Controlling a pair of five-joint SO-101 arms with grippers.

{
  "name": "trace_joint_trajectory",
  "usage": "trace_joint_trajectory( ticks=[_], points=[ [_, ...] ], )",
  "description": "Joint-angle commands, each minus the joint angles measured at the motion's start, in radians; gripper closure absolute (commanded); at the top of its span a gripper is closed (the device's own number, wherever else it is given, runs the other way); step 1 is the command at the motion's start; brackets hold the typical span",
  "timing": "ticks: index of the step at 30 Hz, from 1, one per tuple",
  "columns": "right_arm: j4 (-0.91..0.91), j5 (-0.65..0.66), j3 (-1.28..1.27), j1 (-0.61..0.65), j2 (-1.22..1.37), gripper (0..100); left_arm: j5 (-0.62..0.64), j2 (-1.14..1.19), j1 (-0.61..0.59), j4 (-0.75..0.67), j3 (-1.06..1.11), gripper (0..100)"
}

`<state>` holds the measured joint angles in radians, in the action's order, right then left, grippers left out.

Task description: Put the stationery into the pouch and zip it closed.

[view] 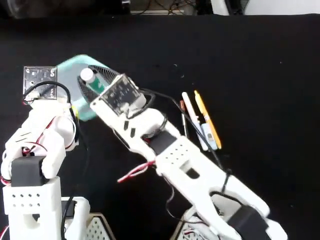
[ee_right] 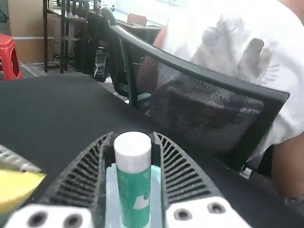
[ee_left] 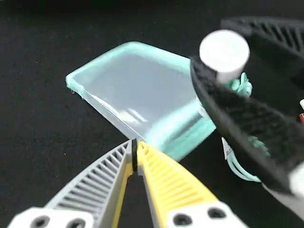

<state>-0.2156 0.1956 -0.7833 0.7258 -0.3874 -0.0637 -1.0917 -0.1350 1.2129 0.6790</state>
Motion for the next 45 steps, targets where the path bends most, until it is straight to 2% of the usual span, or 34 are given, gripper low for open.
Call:
trace_joint_trajectory(
  ticks=[1,7,9,13,17,23,25,28,30,34,40,45],
  points=[
    [-0.025,-0.083,0.088,-0.031,0.045,98.6,0.000,-0.008,-0.008,-0.015,-0.015,97],
    [0.055,-0.115,0.059,-0.120,0.008,98.6,-0.003,-0.008,-0.012,-0.017,-0.013,97],
    [0.192,-0.129,0.048,-0.160,-0.062,98.6,-0.005,-0.008,-0.013,-0.017,-0.012,97],
    [0.585,-0.120,0.045,-0.221,-0.260,98.6,-0.008,0.031,-0.010,-0.018,-0.005,97],
    [0.838,-0.120,0.041,-0.298,-0.446,98.6,-0.008,0.281,-0.008,-0.051,-0.048,97],
    [1.054,-0.120,-0.042,-0.408,-0.601,98.6,0.000,0.724,-0.002,-0.018,-0.231,96],
    [1.115,-0.120,-0.076,-0.428,-0.644,98.6,-0.002,0.784,0.036,0.040,-0.275,92],
    [1.168,-0.117,-0.142,-0.430,-0.714,98.6,-0.008,0.798,0.114,0.118,-0.297,79],
    [1.169,-0.078,-0.186,-0.433,-0.765,98.6,-0.009,0.776,0.156,0.118,-0.263,77],
    [1.151,-0.043,-0.285,-0.433,-0.872,98.6,-0.009,0.666,0.206,-0.025,-0.105,80],
    [1.122,-0.043,-0.374,-0.433,-0.980,98.6,-0.008,0.433,0.202,-0.436,0.268,80],
    [1.115,-0.043,-0.394,-0.428,-0.993,98.6,-0.002,0.374,0.206,-0.476,0.325,76]
  ],
)
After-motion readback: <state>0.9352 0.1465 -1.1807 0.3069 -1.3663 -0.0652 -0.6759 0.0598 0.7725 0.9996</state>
